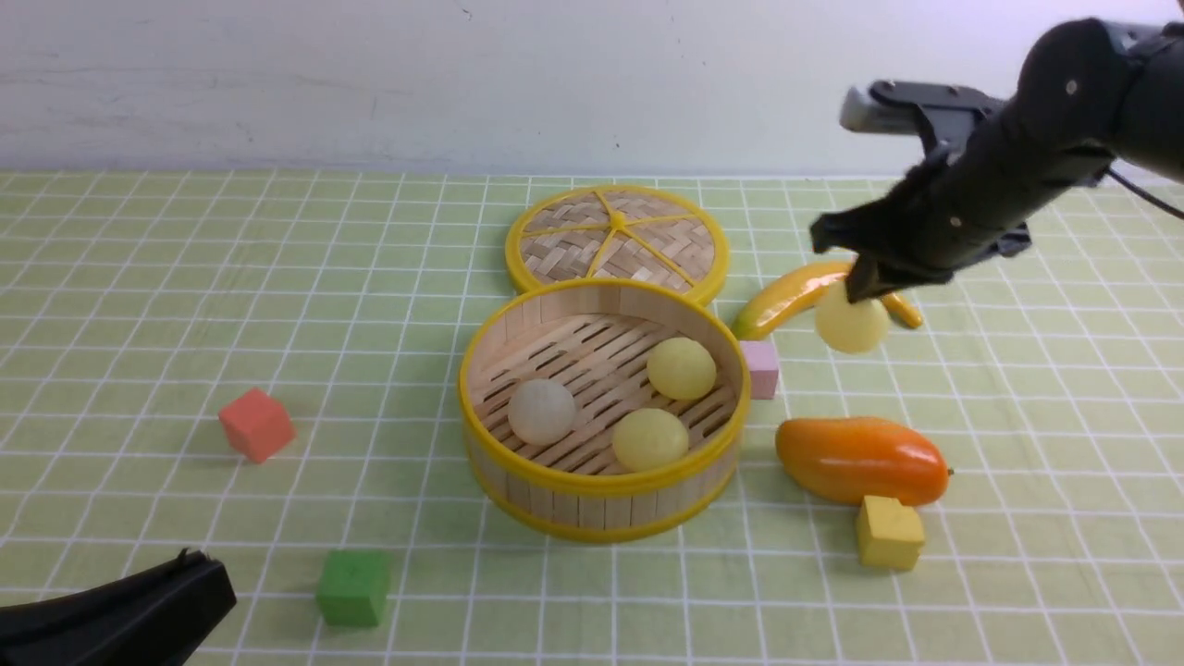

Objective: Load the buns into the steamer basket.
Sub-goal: Use the right arm to put the steamed stuffed bun into the steamer

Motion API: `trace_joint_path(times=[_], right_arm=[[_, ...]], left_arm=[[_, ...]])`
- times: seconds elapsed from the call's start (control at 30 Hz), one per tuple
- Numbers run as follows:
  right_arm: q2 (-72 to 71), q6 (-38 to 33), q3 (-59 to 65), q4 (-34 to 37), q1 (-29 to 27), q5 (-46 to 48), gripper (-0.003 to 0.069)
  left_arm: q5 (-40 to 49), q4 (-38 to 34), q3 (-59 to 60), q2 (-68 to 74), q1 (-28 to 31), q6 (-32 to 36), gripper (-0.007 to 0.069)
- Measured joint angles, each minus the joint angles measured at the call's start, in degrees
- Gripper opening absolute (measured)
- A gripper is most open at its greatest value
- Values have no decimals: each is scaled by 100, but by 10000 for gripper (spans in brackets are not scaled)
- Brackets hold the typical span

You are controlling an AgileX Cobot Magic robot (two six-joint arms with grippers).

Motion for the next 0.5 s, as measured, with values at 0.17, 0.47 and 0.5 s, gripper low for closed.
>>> trace_joint_path(times=[0.17, 0.47, 0.5], right_arm=[[218, -390, -437, 773, 766, -361, 4], [1390, -428, -897, 896, 1320, -1120, 27], [1468, -428, -897, 901, 1327, -1227, 38]], left_arm=[[0, 0, 0, 0, 0, 0, 42], [0, 0, 0, 0, 0, 0, 52], [0, 0, 0, 0, 0, 0, 53]])
